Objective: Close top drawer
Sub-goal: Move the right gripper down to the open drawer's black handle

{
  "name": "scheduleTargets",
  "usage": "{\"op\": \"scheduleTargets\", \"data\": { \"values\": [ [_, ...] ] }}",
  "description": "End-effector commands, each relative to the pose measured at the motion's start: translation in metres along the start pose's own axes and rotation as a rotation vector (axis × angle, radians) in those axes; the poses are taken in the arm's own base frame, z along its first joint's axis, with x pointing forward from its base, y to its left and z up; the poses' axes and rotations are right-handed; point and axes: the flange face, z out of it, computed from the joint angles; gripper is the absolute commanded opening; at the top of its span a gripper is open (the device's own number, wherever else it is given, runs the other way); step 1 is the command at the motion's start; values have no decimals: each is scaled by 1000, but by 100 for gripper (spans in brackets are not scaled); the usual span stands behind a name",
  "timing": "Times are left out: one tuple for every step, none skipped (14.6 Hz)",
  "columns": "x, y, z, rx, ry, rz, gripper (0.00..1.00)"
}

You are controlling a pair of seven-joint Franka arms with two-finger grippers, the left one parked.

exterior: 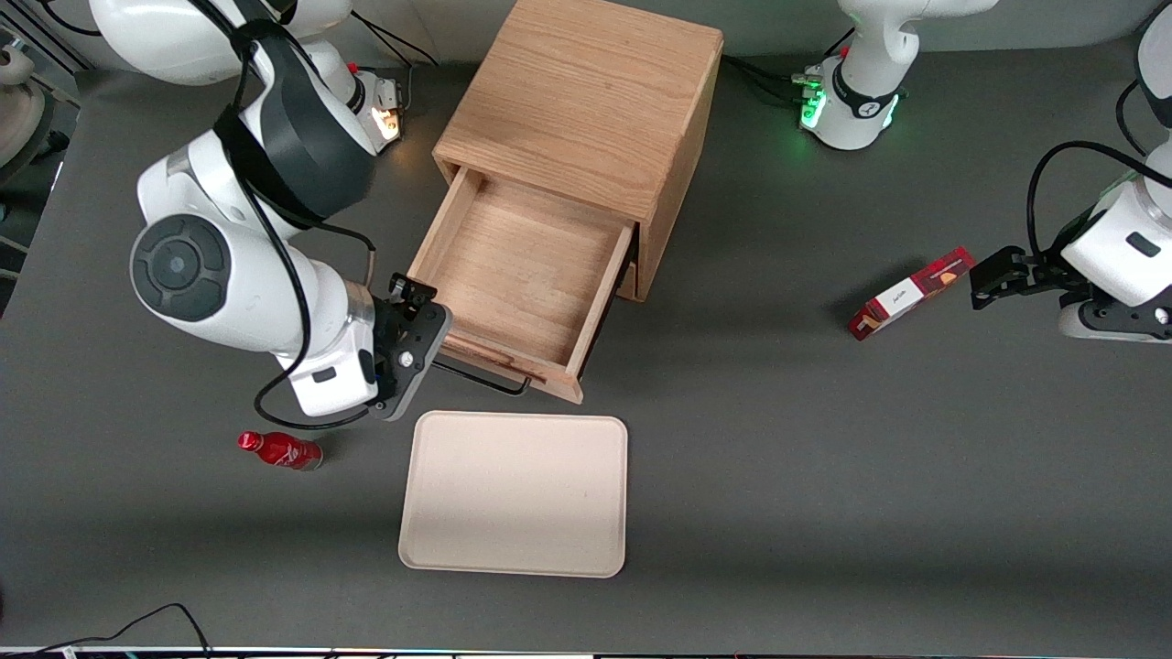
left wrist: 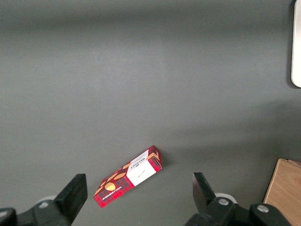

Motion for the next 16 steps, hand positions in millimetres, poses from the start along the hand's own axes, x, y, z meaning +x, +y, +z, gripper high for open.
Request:
{"op": "scheduleTargets", "data": {
  "values": [
    [4,2,-10,15,63,-35,100],
    [6,9,-4,27,90,-40,100],
    [6,14,6,43,82,-55,100],
    [7,21,20,55,72,-66,100],
    [9,24,31,67,62,-63,100],
    [11,30,46,86,49,-57,100],
    [12,34,58,101,43,-54,100],
    [13,37,68,118,39,-52,100],
    [14,39,75,126,34,-50,100],
    [14,40,79,131,30,-49,100],
    [15,43,87,140,25,-45,100],
    [16,44,91,143,23,-44,100],
    [15,46,94,143,19,-41,100],
    [15,47,99,148,14,-39,100],
    [16,48,105,154,8,-38,100],
    [17,49,110,159,3,-40,100]
  ]
}}
